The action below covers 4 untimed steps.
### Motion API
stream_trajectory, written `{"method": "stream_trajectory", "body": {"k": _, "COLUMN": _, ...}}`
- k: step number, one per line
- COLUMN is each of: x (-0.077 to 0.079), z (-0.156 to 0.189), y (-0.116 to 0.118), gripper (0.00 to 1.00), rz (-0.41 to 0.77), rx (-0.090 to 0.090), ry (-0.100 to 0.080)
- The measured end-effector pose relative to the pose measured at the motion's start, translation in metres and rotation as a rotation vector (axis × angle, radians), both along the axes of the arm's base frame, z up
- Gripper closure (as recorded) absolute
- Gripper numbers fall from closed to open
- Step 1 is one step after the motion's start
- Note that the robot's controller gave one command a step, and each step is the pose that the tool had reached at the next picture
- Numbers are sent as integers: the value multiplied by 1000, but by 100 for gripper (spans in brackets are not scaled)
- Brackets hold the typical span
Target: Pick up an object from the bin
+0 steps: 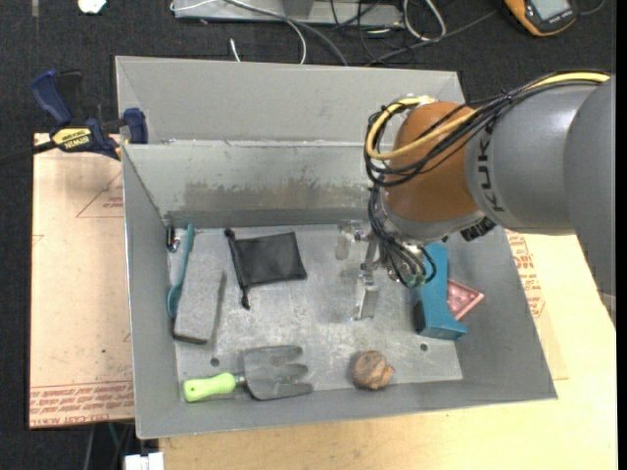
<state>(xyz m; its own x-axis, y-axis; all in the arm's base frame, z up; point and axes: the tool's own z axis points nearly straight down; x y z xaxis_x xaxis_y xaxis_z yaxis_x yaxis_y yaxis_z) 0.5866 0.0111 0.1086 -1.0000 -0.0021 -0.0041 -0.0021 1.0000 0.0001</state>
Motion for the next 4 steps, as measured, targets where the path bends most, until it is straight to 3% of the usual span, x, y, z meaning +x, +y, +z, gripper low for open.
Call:
{"method": "stream_trajectory", "body": {"k": 1, "x": 14, "z": -4, "y": 68, "gripper": 0, "rz": -122, "rx": 3, "ry": 3}}
{"method": "stream_trajectory", "body": {"k": 2, "x": 13, "z": 42, "y": 52, "gripper": 0, "rz": -18, "rx": -1, "ry": -4}}
{"method": "stream_trajectory", "body": {"k": 3, "x": 21, "z": 11, "y": 101, "gripper": 0, "rz": -81, "rx": 4, "ry": -3}}
{"method": "stream_trajectory", "body": {"k": 4, "x": 54, "z": -2, "y": 132, "gripper": 0, "rz": -82, "rx": 2, "ry": -10}}
